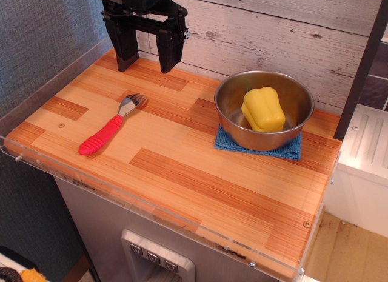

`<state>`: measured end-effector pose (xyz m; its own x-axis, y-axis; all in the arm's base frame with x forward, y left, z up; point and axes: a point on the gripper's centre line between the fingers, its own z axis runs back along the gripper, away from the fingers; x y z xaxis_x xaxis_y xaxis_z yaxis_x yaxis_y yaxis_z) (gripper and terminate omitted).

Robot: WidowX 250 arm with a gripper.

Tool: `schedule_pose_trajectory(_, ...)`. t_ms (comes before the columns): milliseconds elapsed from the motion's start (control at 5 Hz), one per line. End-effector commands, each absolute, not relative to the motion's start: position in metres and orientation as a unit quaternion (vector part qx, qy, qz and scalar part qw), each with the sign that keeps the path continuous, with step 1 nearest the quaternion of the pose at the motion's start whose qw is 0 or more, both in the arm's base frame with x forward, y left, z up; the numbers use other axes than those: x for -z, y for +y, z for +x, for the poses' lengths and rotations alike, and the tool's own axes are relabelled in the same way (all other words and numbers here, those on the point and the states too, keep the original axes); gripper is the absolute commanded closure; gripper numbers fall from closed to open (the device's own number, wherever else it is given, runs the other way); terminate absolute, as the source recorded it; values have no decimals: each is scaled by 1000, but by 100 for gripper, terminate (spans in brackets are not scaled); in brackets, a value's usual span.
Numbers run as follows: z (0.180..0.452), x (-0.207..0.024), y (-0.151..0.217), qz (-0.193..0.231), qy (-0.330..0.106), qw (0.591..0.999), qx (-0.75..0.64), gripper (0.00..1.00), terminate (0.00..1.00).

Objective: Put the food near the closest corner of the table.

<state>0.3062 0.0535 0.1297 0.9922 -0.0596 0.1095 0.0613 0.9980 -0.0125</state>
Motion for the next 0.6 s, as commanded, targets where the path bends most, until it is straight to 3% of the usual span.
schedule_pose_trajectory(0,306,-130,54,-8,-55,998,30,0,0)
schedule_pose_trajectory(400,338,-123,22,2,-72,997,31,0,0)
